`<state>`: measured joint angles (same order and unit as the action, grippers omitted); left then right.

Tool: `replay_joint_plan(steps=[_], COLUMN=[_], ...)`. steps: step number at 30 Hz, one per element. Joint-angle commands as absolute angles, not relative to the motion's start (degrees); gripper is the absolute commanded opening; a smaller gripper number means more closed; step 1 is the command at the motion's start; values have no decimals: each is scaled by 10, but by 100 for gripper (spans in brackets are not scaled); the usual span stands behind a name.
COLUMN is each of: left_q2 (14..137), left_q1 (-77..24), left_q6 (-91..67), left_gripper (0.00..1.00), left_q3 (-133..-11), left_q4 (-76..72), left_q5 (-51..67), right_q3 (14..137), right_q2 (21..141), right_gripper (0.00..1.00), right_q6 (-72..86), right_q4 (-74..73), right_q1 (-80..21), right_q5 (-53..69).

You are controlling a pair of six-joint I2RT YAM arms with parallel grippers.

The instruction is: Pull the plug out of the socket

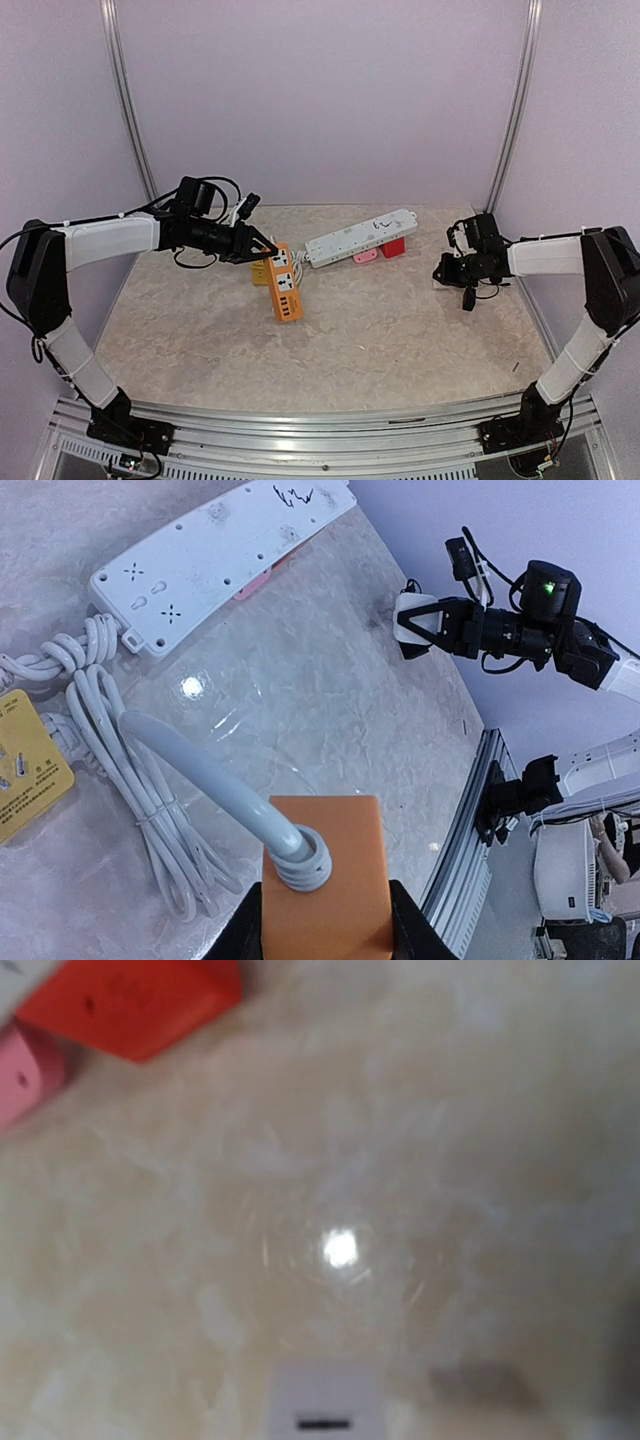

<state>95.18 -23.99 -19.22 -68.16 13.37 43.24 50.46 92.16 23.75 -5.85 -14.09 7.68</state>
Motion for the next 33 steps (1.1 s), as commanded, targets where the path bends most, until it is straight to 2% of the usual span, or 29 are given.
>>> replay_joint_plan(steps=[1,15,21,33], left_q2=[939,946,948,948], left_q1=[-250,-252,-252,-252], left_q6=[-182,-180,-181,-183], left_gripper=[16,16,16,16], left_q3=[-680,-686,-686,-686], left_q4=[115,120,121,120], left_q5=[437,428,429,429], right_q3=[525,520,519,516], right_q2=[941,979,980,990], right_gripper=[0,0,11,29], right_q6=[236,229,222,220], right_q4=[-54,-57,-77,-74], right_q1=[-123,-106,-99,-89], right_q5=[95,81,48,56])
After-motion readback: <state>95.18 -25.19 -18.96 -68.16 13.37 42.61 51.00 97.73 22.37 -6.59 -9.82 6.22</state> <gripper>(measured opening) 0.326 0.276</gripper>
